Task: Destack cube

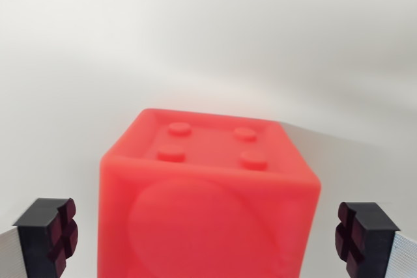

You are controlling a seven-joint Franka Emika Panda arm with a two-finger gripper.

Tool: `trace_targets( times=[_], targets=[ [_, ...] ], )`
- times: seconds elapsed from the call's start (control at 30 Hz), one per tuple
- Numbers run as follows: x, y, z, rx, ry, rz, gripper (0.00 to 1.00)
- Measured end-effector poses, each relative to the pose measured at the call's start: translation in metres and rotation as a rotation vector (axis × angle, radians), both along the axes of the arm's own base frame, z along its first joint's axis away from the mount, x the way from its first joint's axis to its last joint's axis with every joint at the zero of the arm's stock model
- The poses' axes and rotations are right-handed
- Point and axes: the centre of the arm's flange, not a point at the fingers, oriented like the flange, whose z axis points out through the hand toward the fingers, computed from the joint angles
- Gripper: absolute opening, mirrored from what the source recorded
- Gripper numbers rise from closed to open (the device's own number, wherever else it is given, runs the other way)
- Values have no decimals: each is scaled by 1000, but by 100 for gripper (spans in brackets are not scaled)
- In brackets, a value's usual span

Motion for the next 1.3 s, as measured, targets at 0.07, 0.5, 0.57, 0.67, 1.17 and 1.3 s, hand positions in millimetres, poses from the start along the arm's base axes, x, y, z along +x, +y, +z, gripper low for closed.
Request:
trace_targets(
  times=[0.07,0.5,0.57,0.67,1.17,1.3],
  targets=[
    [0,0,5,0,0,0,100],
    [0,0,38,0,-2,1,100],
    [0,0,43,0,-2,1,100],
    [0,0,52,0,-1,1,100],
    [0,0,103,0,-3,2,100],
    [0,1,118,0,-2,3,100]
  ],
)
